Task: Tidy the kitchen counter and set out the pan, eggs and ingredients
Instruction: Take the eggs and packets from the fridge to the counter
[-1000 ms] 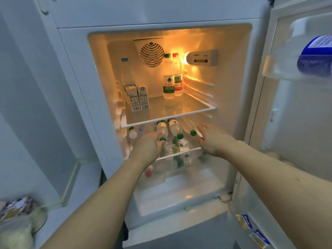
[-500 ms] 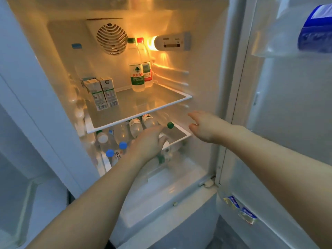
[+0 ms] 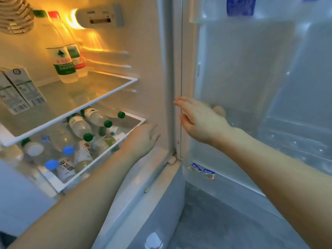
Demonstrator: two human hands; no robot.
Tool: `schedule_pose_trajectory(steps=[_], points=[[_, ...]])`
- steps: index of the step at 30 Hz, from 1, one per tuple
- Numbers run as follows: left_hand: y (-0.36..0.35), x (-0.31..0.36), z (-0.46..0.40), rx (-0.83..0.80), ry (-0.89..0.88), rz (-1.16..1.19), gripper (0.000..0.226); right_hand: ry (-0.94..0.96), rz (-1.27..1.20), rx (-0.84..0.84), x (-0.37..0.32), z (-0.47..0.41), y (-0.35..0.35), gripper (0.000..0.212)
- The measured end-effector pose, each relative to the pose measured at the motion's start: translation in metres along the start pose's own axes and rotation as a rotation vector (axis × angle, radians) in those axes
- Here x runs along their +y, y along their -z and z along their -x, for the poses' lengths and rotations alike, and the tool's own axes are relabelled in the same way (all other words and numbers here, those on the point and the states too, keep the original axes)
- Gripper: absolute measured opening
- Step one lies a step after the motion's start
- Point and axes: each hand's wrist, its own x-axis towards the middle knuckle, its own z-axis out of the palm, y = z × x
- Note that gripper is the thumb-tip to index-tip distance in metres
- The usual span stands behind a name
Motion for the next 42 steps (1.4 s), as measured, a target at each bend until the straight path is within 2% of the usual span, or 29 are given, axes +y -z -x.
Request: schedule_pose_trajectory(steps=[3,9,14,19,24,26,29,34,38,41,42], points=[[-0.015,0.001,0.002,-0.053,-0.007,0.013,0.047,0.074,0.005,0.009,0.002,0.027,-0.019,0.040],[-0.045,-0.002,-0.003,-0.141,-0.001,0.082,0.048,0.320,0.250,-0.060,0.013,0.067,-0.056,0.039],[-0.060,-0.001,-0.010,-0.177,-0.005,0.107,0.047,0.306,0.228,-0.161,0.033,0.082,-0.077,0.041],[-0.080,0.007,-0.021,-0.197,-0.061,0.124,0.035,0.095,0.074,-0.293,0.061,0.099,-0.099,0.039],[-0.101,0.029,-0.030,-0.282,-0.140,0.110,0.030,-0.302,-0.121,-0.309,0.095,0.104,-0.121,0.031],[-0.109,0.041,-0.034,-0.312,-0.170,0.113,0.031,-0.463,-0.155,-0.378,0.109,0.106,-0.131,0.033],[-0.123,0.058,-0.044,-0.388,-0.209,0.104,0.030,-0.568,-0.155,-0.470,0.121,0.109,-0.141,0.034],[-0.157,0.070,-0.057,-0.633,-0.240,-0.080,0.038,-0.591,-0.106,-0.634,0.128,0.106,-0.150,0.031],[-0.179,0.072,-0.064,-0.760,-0.249,-0.187,0.044,-0.471,0.067,-0.754,0.129,0.103,-0.156,0.031],[-0.190,0.070,-0.069,-0.795,-0.259,-0.260,0.027,-0.436,0.122,-0.771,0.129,0.101,-0.162,0.036],[-0.193,0.071,-0.071,-0.800,-0.261,-0.286,0.028,-0.435,0.132,-0.771,0.128,0.101,-0.163,0.039]])
